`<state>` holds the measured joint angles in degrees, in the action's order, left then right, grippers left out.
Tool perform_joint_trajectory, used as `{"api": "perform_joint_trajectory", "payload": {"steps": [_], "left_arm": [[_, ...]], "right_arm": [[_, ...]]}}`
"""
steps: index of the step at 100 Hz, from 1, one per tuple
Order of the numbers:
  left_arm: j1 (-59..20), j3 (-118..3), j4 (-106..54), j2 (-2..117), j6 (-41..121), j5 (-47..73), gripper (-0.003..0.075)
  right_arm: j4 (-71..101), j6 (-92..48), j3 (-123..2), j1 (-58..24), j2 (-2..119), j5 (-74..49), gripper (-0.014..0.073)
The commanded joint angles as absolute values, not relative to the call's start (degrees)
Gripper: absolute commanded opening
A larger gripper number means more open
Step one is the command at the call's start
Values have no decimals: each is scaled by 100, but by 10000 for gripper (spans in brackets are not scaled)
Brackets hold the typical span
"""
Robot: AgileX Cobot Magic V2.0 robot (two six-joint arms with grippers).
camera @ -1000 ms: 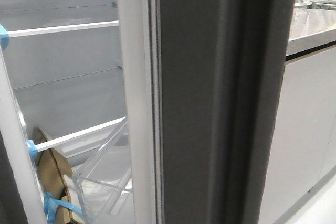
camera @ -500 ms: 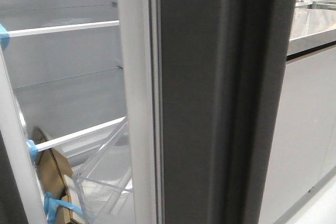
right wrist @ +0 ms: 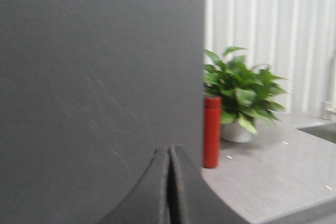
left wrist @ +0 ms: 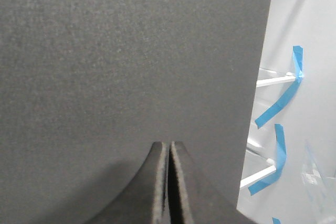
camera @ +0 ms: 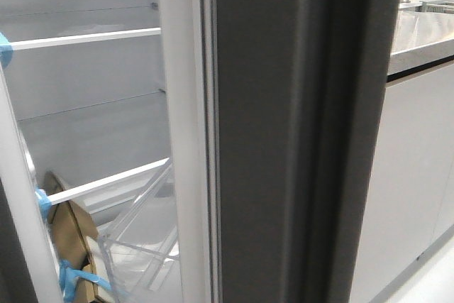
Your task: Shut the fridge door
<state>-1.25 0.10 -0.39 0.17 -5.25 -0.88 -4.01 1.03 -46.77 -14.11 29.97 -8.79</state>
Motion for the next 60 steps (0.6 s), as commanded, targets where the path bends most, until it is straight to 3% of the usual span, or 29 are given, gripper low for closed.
{"api": "perform_joint_trajectory", "payload": {"steps": [1, 37, 60], "left_arm": [[-112, 170, -48, 126, -545, -528, -21], [-112, 170, -48, 126, -545, -528, -21], [-112, 170, -48, 126, -545, -528, -21]], "right_arm": [[-388, 111, -5318, -1754, 3374, -570, -76], [104, 111, -6963, -3212, 4359, -1617, -76], [104, 111, -7376, -3883, 4811, -1919, -76]]}}
